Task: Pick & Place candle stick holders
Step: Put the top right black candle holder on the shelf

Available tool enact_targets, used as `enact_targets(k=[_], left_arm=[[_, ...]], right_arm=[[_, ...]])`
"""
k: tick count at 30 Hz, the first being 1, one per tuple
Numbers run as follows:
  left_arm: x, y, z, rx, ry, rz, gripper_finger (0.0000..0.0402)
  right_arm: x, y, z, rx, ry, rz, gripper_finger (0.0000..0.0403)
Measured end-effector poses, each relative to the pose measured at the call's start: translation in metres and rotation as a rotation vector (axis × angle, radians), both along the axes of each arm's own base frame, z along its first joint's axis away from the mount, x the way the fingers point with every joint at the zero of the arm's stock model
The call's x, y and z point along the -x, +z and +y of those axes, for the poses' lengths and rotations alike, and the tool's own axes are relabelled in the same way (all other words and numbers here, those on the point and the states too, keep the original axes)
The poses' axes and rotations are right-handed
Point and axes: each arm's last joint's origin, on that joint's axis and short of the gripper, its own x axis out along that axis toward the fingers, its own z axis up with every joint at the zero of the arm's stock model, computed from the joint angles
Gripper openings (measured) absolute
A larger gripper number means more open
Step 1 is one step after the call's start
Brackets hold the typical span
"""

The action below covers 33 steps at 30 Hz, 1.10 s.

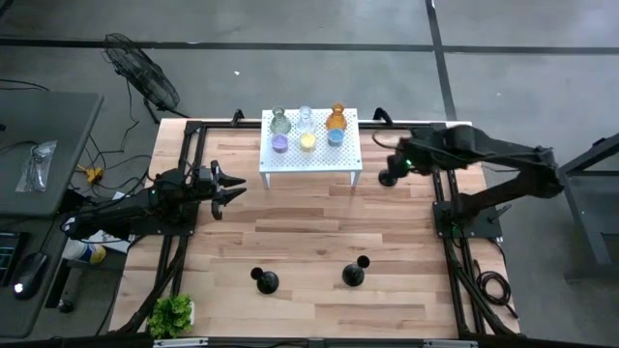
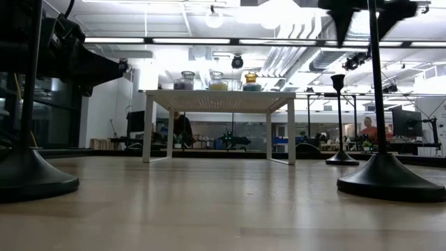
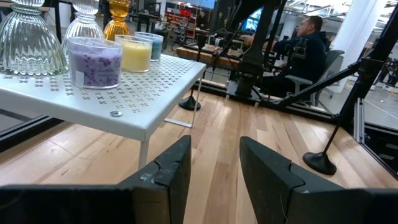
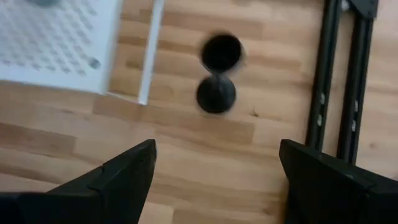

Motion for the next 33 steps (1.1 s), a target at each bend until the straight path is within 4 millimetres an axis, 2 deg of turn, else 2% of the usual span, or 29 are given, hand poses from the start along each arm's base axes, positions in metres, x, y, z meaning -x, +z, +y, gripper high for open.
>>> enact_targets(k=[4, 8, 14, 26, 33], left_arm=[[0.000, 0.000, 0.000, 0.000, 0.000, 0.000, 0.0134], [0.000, 0.000, 0.000, 0.000, 0.000, 0.000, 0.0134], [0.000, 0.000, 0.000, 0.000, 0.000, 0.000, 0.0134], [0.000, 0.000, 0.000, 0.000, 0.000, 0.000, 0.0134], [0.000, 0.000, 0.000, 0.000, 0.000, 0.000, 0.0134]], right_arm=[[0.018, -0.019, 0.011, -0.017, -0.026, -0.005, 0.0334], [0.026, -0.042, 0.017, -0.008, -0.010, -0.025, 0.0334], [0.026, -0.078, 0.024, 0.149, 0.029, -0.108, 0.0334], [0.019, -0.165, 0.028, 0.416, 0.066, -0.257, 0.0334], [0.021, -0.191, 0.026, 0.584, 0.067, -0.289, 0.0334]])
